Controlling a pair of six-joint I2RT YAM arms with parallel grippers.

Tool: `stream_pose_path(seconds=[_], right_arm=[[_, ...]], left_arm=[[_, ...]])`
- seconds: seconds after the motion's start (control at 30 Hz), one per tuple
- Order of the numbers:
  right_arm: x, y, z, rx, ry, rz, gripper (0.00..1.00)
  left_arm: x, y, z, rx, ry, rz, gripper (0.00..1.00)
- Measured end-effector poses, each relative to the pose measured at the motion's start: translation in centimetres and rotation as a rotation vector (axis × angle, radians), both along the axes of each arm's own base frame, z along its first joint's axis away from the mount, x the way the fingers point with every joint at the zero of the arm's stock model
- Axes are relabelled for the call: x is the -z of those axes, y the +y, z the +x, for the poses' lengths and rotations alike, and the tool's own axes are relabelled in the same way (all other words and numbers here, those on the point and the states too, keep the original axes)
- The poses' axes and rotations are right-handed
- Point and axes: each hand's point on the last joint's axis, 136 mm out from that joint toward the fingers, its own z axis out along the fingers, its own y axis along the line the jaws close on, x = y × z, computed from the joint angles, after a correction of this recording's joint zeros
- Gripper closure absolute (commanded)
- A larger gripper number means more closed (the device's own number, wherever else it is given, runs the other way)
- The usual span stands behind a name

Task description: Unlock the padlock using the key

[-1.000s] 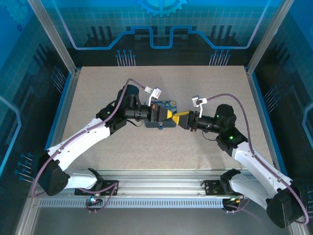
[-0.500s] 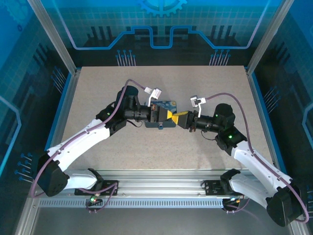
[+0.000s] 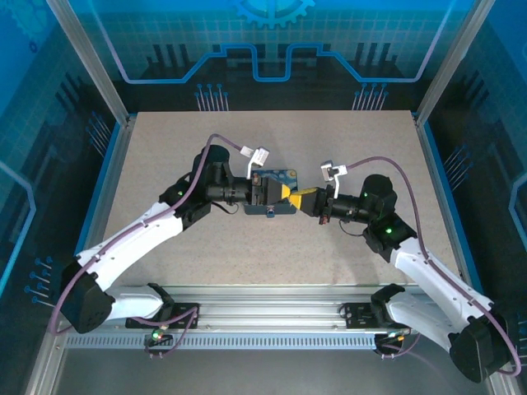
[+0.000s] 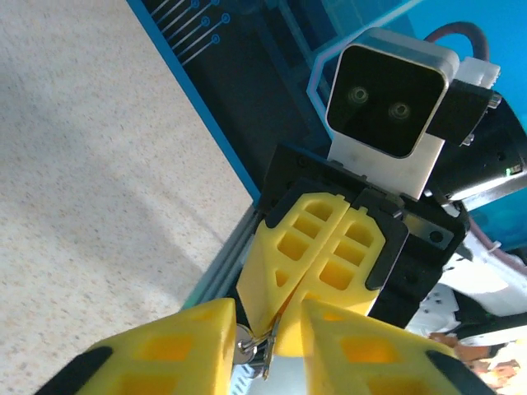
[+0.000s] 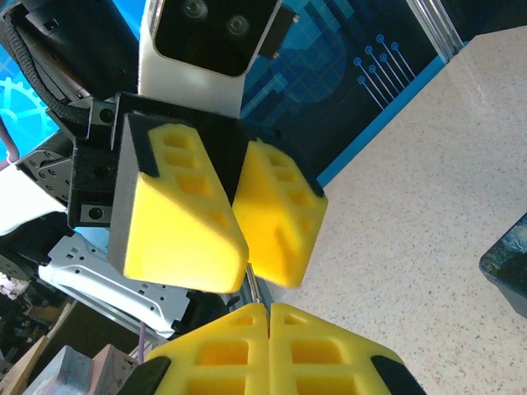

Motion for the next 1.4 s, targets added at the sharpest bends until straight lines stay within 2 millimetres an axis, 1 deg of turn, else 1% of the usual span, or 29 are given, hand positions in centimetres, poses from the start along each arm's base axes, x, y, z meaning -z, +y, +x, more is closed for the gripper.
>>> stream_pose_path(seconds=[0.23,0.3,0.37,0.47,0.53,0.67,0.77,0.83,1.03,1.17,1.3,1.4], right_arm=[[-0.3,-0.4,-0.4,0.019,-0.025,-0.011,1.0],[-0.1,-0.5,-0.3,0.027,-0.026,-0.022,1.0],[0.4,-0.7,-0.1,0.049,-0.024,-0.041,1.0],[1.0,-1.2,0.5,0.096,-0.029,-0.09,1.0],[1.2,-1.3,0.8,0.131,-0.049,-0.138,1.0],[0.8,-1.8,1.7,0.221,-0.142,-0.257,1.0],[0.4,-2.7,3.1,0.313,-0.234,-0.364,1.0],[0.6,-3.2,4.1,0.366,-0.288,-0.443,1.0],[0.5,-3.6,6.8,0.476,-0.487,-0.683,1.0],[-0.7,-3.3,8.0,0.527,-0.644,-0.798,1.0],[-2.4,-2.3,8.0,0.542,-0.807,-0.853,1.0],[-3.7,-1.8,7.8,0.553,-0.897,-0.864,1.0]], left_arm=[[-1.2,1.1,0.1,-0.044,-0.025,-0.021,0.48],[-1.3,1.4,0.1,-0.057,-0.027,-0.022,0.39],[-1.0,1.6,0.2,-0.073,-0.023,-0.017,0.27],[-0.1,2.1,0.7,-0.125,-0.002,0.002,0.17],[0.7,2.6,1.3,-0.171,0.021,0.019,0.01],[2.0,4.2,2.8,-0.28,0.059,0.047,0.01],[2.9,5.2,3.7,-0.347,0.101,0.053,0.01],[3.4,5.8,4.2,-0.378,0.134,0.052,0.01],[3.7,6.8,5.1,-0.429,0.199,0.039,0.14],[2.8,6.5,5.7,-0.437,0.224,0.025,0.19],[1.1,6.2,6.4,-0.445,0.228,-0.006,0.2],[-0.4,6.0,6.8,-0.447,0.222,-0.028,0.21]])
